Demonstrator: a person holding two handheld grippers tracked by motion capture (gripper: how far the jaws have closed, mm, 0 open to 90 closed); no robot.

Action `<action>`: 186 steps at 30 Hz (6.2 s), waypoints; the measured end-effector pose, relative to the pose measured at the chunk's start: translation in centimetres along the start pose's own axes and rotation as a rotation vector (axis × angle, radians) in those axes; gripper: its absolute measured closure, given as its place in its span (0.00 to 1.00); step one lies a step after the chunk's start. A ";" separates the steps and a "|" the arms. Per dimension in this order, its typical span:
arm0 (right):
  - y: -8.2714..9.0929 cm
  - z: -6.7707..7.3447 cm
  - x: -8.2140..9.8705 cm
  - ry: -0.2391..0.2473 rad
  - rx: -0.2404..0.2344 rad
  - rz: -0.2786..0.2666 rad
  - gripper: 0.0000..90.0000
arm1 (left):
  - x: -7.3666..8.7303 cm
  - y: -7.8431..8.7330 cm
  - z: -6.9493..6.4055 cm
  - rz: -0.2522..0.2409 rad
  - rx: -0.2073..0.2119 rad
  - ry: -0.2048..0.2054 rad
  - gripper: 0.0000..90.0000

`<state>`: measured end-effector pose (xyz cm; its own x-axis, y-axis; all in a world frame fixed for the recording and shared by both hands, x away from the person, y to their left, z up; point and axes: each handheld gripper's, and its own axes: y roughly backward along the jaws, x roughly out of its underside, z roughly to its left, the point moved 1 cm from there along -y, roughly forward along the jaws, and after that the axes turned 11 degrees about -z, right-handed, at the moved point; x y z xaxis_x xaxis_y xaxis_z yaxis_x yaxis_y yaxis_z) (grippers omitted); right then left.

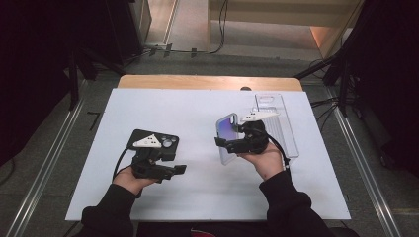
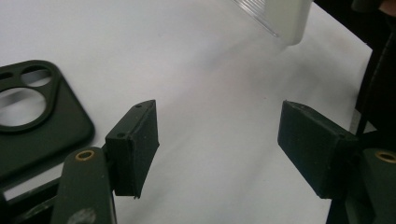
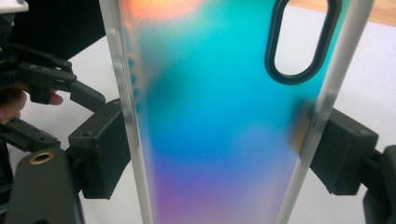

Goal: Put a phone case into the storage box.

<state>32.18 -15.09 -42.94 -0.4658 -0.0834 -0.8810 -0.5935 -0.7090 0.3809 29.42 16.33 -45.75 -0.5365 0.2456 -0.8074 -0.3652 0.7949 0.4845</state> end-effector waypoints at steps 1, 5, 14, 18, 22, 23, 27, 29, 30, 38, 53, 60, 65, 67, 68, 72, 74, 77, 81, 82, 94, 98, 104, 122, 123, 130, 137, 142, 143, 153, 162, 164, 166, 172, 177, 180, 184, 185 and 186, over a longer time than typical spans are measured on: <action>0.2 0.0 -0.1 -0.004 -0.001 0.000 0.17 | 0.1 0.1 0.0 -0.007 -0.004 0.002 0.32; 0.9 -0.3 -0.7 -0.006 0.000 -0.011 0.17 | 0.4 0.6 0.1 -0.002 -0.005 0.008 0.32; 2.7 -1.1 -1.9 -0.003 0.017 -0.027 0.17 | 1.1 1.2 0.5 0.019 -0.013 0.034 0.32; 3.5 -1.7 -2.4 -0.010 0.030 -0.042 0.17 | 1.4 1.5 0.7 0.026 -0.025 0.049 0.32; 4.5 -2.4 -2.8 -0.014 0.056 -0.055 0.17 | 1.5 1.7 0.9 0.036 -0.040 0.056 0.32; 4.7 -2.6 -2.9 -0.015 0.064 -0.059 0.17 | 1.5 1.7 1.0 0.035 -0.041 0.060 0.32; 5.4 -3.3 -3.4 -0.011 0.103 -0.077 0.17 | 1.5 1.9 1.1 0.026 -0.049 0.073 0.32; 5.7 -3.6 -3.7 -0.009 0.125 -0.092 0.17 | 1.6 2.0 1.1 0.023 -0.053 0.079 0.32; 5.9 -3.8 -3.7 -0.007 0.138 -0.098 0.17 | 1.7 2.1 1.1 0.023 -0.053 0.080 0.32; 6.7 -5.5 -4.1 -0.030 0.221 -0.125 0.17 | 2.0 2.5 1.2 0.026 -0.070 0.087 0.32; 6.6 -9.1 -4.1 -0.027 0.386 -0.157 0.17 | 2.6 3.3 1.6 0.010 -0.095 0.104 0.32; 5.6 -11.3 -4.5 -0.068 0.416 -0.143 0.17 | 2.6 3.4 1.9 0.003 -0.100 0.111 0.32; 5.3 -12.7 -4.8 -0.095 0.444 -0.167 0.17 | 2.6 3.3 1.9 0.008 -0.099 0.112 0.32; 4.9 -13.4 -4.9 -0.096 0.456 -0.161 0.17 | 2.6 3.2 1.9 0.010 -0.097 0.110 0.32; 4.6 -13.8 -4.9 -0.097 0.461 -0.157 0.17 | 2.6 3.2 1.9 0.010 -0.097 0.110 0.32; 3.9 -14.5 -5.4 -0.097 0.478 -0.141 0.17 | 2.7 3.2 1.9 0.011 -0.098 0.111 0.32; 3.6 -14.8 -5.9 -0.089 0.486 -0.141 0.17 | 2.7 3.2 2.0 0.007 -0.099 0.113 0.32; 3.3 -15.3 -6.6 -0.098 0.497 -0.135 0.17 | 2.7 3.3 2.0 0.008 -0.098 0.113 0.32; 2.9 -16.3 -7.4 -0.152 0.475 -0.152 0.17 | 2.7 3.2 2.0 0.009 -0.096 0.112 0.32; 2.8 -16.4 -7.5 -0.150 0.479 -0.147 0.17 | 2.7 3.2 2.0 0.009 -0.094 0.112 0.32; -0.1 -19.0 -7.0 -0.135 0.567 -0.105 0.17 | 2.7 3.1 2.0 0.012 -0.092 0.113 0.32; -1.2 -19.6 -6.1 -0.140 0.590 -0.059 0.17 | 2.7 3.2 2.1 0.011 -0.092 0.115 0.32; -2.2 -20.1 -5.1 -0.145 0.617 -0.041 0.16 | 2.7 3.1 2.1 0.012 -0.090 0.118 0.32; -3.1 -20.7 -4.2 -0.144 0.622 -0.006 0.10 | 2.7 3.1 2.1 0.014 -0.089 0.116 0.32; -3.1 -20.8 -4.2 -0.147 0.619 -0.005 0.08 | 2.7 3.1 2.1 0.013 -0.089 0.117 0.32; -2.5 -20.8 -4.2 -0.163 0.581 0.020 0.00 | 2.7 3.1 2.1 0.013 -0.091 0.121 0.32; -0.1 -18.9 -4.8 -0.152 0.554 0.012 0.00 | 2.6 3.1 2.3 0.013 -0.091 0.127 0.32; 1.9 -16.5 -4.8 -0.139 0.502 -0.005 0.00 | 2.4 3.2 2.5 0.009 -0.094 0.130 0.32; 2.2 -16.0 -4.8 -0.132 0.487 -0.006 0.00 | 2.3 3.2 2.5 0.007 -0.095 0.131 0.32; 4.1 -11.5 -3.4 -0.116 0.340 -0.019 0.00 | 1.7 3.0 2.7 0.017 -0.094 0.126 0.32; 4.5 -8.5 -2.5 -0.106 0.195 0.035 0.00 | 1.2 2.8 3.0 0.014 -0.079 0.114 0.32; 4.6 -8.0 -2.4 -0.108 0.161 0.052 0.01 | 1.2 2.8 3.1 0.012 -0.077 0.118 0.32; 4.8 -7.5 -2.3 -0.108 0.150 0.043 0.13 | 1.1 2.7 3.1 0.015 -0.075 0.120 0.32; 5.0 -6.6 -1.6 -0.099 0.088 0.063 0.13 | 1.0 2.5 3.0 0.019 -0.069 0.114 0.32; 4.9 -5.5 -1.0 -0.074 0.020 0.114 0.16 | 1.0 2.5 3.0 0.019 -0.069 0.119 0.32; 5.0 -4.8 -0.3 -0.056 0.006 0.115 0.16 | 1.0 2.6 3.1 0.016 -0.067 0.124 0.32; 5.1 -4.0 0.6 -0.032 -0.026 0.118 0.21 | 1.0 2.6 3.0 0.019 -0.066 0.124 0.32; 5.2 -3.8 0.9 -0.033 -0.035 0.120 0.21 | 1.0 2.5 3.0 0.020 -0.064 0.126 0.32; 5.3 -3.6 1.1 -0.033 -0.047 0.122 0.21 | 1.0 2.5 3.0 0.020 -0.064 0.125 0.32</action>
<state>30.93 -21.42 -42.87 -0.5542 -0.1482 -0.8191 -0.5005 -0.7269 0.4702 30.24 20.29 -46.35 -0.6334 0.1865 -0.7510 -0.3992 0.7527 0.5236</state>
